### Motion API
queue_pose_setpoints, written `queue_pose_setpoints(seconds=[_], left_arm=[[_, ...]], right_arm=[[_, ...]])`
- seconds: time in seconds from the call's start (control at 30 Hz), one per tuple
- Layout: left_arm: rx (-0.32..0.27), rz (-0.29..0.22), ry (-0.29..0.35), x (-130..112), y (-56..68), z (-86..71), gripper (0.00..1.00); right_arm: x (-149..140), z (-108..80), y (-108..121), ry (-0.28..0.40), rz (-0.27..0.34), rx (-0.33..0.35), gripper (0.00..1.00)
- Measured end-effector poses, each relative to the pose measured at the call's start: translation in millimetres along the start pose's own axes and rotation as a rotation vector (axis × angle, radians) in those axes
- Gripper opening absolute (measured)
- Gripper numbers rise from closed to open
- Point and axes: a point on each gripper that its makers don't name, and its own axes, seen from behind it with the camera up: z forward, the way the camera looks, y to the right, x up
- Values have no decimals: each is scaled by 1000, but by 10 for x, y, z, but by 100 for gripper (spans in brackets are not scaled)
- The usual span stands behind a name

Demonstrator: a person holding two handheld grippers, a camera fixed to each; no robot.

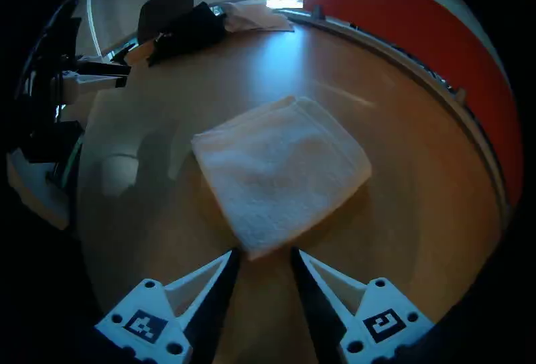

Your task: Fold towel

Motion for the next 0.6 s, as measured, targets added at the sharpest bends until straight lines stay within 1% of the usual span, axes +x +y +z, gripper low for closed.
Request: queue_pose_setpoints(seconds=[0.1, 0.17, 0.37, 0.6], left_arm=[[0, 1, 0, 5, -1, -2, 89], [0, 1, 0, 6, -3, -3, 89], [0, 1, -3, 2, -5, 4, 89], [-1, 2, -4, -1, 2, 4, 89]], right_arm=[[7, 1, 38, 6, 3, -18, 43], [6, -4, 71, 9, 7, -30, 39], [-9, -7, 125, 11, 21, -38, 37], [-34, 4, 93, 5, 34, -25, 17]])
